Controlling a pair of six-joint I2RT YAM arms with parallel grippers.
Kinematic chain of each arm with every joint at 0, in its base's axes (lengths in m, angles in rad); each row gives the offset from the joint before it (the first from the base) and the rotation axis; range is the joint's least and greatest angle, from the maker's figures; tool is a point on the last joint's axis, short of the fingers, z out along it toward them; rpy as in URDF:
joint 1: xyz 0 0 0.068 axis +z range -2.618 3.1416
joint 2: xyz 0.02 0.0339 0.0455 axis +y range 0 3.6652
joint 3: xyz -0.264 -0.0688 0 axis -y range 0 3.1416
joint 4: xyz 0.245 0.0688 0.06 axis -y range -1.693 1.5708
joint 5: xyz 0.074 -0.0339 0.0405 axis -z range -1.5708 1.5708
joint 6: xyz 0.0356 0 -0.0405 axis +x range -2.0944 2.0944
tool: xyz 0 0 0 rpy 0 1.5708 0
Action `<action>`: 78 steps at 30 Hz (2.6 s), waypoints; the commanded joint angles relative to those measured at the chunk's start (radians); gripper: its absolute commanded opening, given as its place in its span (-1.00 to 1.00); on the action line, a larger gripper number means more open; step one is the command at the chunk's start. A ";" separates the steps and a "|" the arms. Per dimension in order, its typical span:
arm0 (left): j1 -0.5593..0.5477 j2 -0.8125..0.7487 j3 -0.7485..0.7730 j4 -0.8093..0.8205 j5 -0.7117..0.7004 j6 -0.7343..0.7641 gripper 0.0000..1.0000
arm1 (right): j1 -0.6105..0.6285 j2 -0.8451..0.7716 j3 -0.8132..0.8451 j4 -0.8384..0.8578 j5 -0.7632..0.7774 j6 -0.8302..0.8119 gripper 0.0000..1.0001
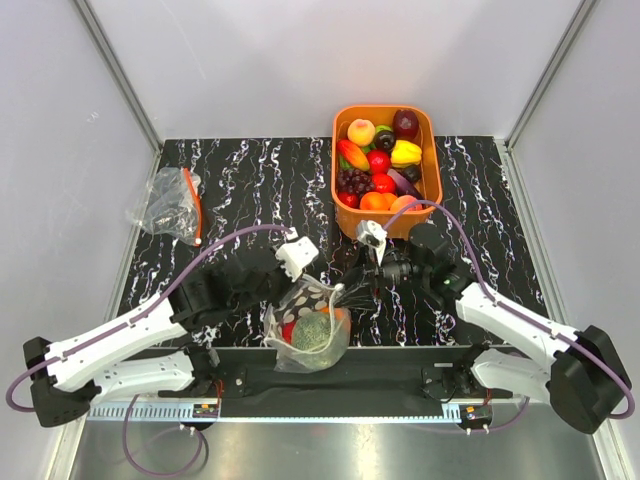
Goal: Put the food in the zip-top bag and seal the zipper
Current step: Zip the zipper food storage bag at the center of the board.
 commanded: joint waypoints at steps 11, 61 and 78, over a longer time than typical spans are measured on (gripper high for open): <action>0.059 0.010 0.012 0.057 0.050 -0.015 -1.00 | 0.010 -0.061 -0.019 -0.023 0.078 -0.060 -0.02; -0.047 0.265 0.454 0.037 0.349 -0.032 0.06 | 0.059 -0.203 0.280 -0.566 0.435 0.150 -1.00; -0.048 0.329 0.458 0.043 0.348 -0.033 -0.48 | 0.064 -0.234 0.278 -0.570 0.422 0.149 -1.00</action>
